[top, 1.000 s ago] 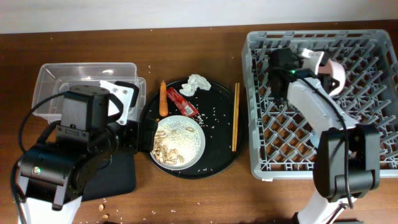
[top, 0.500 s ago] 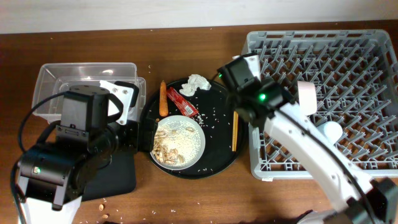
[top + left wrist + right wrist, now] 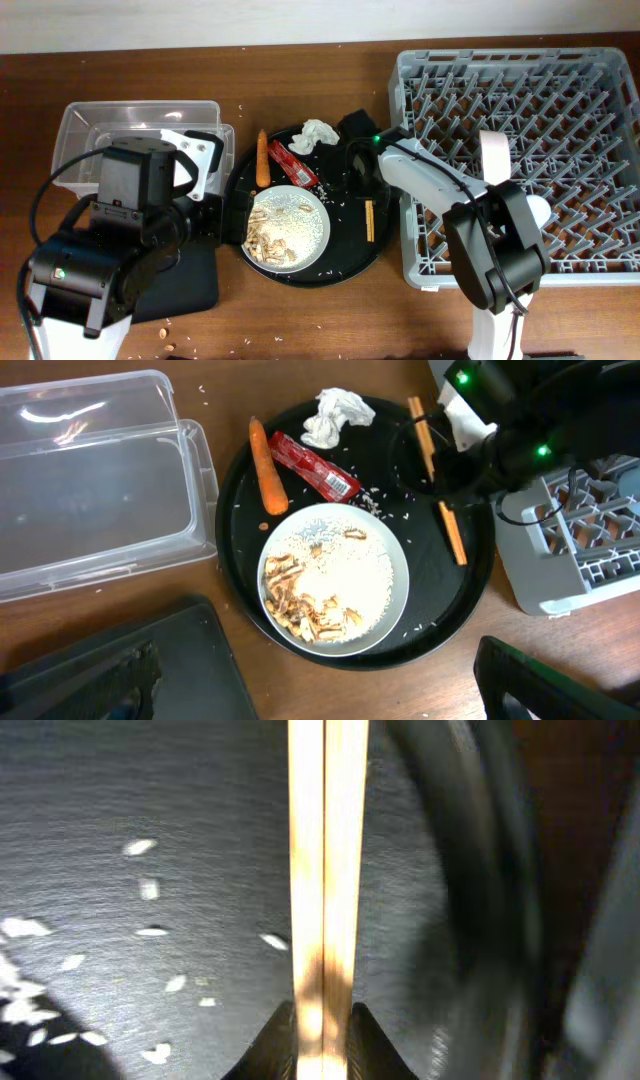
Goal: Sort waste into correct bins and load items into the dishwasher rack
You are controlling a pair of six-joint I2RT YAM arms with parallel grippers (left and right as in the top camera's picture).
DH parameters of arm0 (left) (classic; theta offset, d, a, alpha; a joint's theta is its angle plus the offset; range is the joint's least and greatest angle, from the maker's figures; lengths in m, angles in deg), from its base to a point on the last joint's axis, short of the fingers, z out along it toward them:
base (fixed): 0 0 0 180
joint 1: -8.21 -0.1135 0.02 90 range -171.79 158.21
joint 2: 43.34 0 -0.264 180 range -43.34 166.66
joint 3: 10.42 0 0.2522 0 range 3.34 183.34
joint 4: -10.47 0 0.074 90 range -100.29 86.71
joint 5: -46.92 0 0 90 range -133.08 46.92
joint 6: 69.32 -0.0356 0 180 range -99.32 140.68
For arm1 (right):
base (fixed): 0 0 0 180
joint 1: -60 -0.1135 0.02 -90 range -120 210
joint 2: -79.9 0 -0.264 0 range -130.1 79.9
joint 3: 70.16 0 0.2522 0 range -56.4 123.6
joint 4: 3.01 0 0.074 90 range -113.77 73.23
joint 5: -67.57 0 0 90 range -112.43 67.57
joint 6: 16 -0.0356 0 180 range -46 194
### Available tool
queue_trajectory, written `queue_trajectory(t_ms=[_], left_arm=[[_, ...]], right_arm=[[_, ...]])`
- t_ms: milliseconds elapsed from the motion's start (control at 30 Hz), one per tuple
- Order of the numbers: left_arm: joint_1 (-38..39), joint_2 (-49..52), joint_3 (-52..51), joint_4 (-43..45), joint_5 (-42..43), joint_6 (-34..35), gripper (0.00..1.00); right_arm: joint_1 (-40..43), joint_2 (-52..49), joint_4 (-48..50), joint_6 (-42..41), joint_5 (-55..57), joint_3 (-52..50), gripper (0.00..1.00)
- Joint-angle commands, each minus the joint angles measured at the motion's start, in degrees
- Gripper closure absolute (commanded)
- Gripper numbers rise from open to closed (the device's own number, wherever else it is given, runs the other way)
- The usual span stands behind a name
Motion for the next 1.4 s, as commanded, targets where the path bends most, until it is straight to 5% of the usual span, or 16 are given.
queue_trajectory(t_ms=[0,100,133,433,467,500,667,733,900,967,1033,1167,1267,1367], left_arm=[[0.04,-0.28,0.52,0.04,-0.63,0.33,0.01],[0.04,-0.28,0.52,0.04,-0.63,0.33,0.01],[0.04,-0.28,0.52,0.04,-0.63,0.33,0.01],[0.04,-0.28,0.52,0.04,-0.63,0.33,0.01],[0.04,-0.28,0.52,0.04,-0.63,0.33,0.01],[0.04,-0.28,0.52,0.04,-0.63,0.33,0.01],[0.04,-0.28,0.52,0.04,-0.63,0.33,0.01],[0.04,-0.28,0.52,0.04,-0.63,0.33,0.01],[0.04,-0.28,0.52,0.04,-0.63,0.33,0.01],[0.04,-0.28,0.52,0.04,-0.63,0.33,0.01],[0.04,-0.28,0.52,0.04,-0.63,0.33,0.01],[0.04,-0.28,0.52,0.04,-0.63,0.33,0.01],[0.04,-0.28,0.52,0.04,-0.63,0.33,0.01],[0.04,-0.28,0.52,0.04,-0.63,0.33,0.01]], right_arm=[[-0.15,0.83,-0.33,2.49,0.02,0.15,0.61],[-0.31,6.38,0.22,4.92,-1.68,0.15,0.62],[-0.33,5.86,0.09,4.9,-2.43,-0.26,0.7],[-0.31,-1.07,3.06,4.44,-5.64,-1.84,0.85],[-0.31,-1.05,3.08,4.46,-5.62,-1.81,0.96],[-0.31,-0.13,2.84,4.48,-5.62,-1.46,0.96],[0.42,20.0,0.63,6.27,-4.44,2.56,0.96],[3.63,26.86,-2.49,6.73,5.86,2.56,0.96],[13.68,17.64,-8.44,14.78,6.86,2.25,0.95],[13.57,16.48,-9.09,14.67,6.4,2.43,0.53],[10.84,21.75,-8.9,14.71,-1.57,4.26,0.37],[-1.09,16.35,-3.28,10.21,1.2,1.38,0.41],[-1.03,7.04,0.83,5.42,6.21,1.38,0.45],[-0.61,-0.72,1.46,5.46,0.98,1.38,0.6]])
